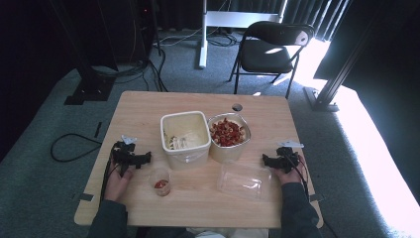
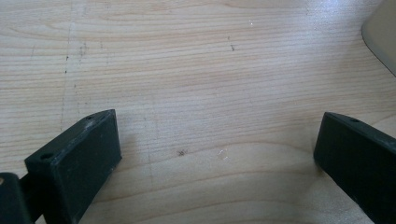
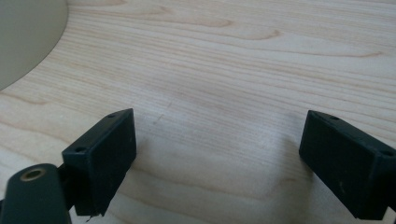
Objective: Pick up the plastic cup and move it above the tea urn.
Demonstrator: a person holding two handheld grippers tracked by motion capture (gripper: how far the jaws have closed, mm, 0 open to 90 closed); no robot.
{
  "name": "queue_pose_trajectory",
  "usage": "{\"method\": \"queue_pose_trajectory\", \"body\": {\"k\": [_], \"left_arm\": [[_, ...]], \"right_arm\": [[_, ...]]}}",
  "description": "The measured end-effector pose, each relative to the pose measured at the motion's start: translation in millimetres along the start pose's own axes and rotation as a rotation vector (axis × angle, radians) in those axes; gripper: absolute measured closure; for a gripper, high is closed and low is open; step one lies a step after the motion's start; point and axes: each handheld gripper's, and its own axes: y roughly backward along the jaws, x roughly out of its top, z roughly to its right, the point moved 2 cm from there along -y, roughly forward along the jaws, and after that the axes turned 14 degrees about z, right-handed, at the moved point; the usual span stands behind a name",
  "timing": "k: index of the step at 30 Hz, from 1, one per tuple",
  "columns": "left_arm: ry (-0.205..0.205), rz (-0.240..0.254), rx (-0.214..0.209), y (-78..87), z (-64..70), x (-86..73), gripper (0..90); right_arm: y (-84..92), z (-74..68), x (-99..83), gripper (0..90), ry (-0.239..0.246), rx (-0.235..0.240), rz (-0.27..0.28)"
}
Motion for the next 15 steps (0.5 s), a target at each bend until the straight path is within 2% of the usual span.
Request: {"method": "queue_pose_trajectory", "body": {"k": [10,12,15], "left_arm": [[0.000,-0.001,0.002,0.4,0.3,-0.2,1.2],[-0.001,-0.001,0.001,0.5,0.4,-0.3,1.2],[-0.001,-0.001,0.001,0.4,0.3,-0.3,1.2]], "right_arm": [[7.0,-0.6,-2.7,13.6,-0.004,-0.006,-0.012],[15.4,-1.9,0.1,26.9,-0.025,-0.039,-0.058],[25.4,-3.9,0.4,28.1,-0.032,-0.037,-0.061]]}}
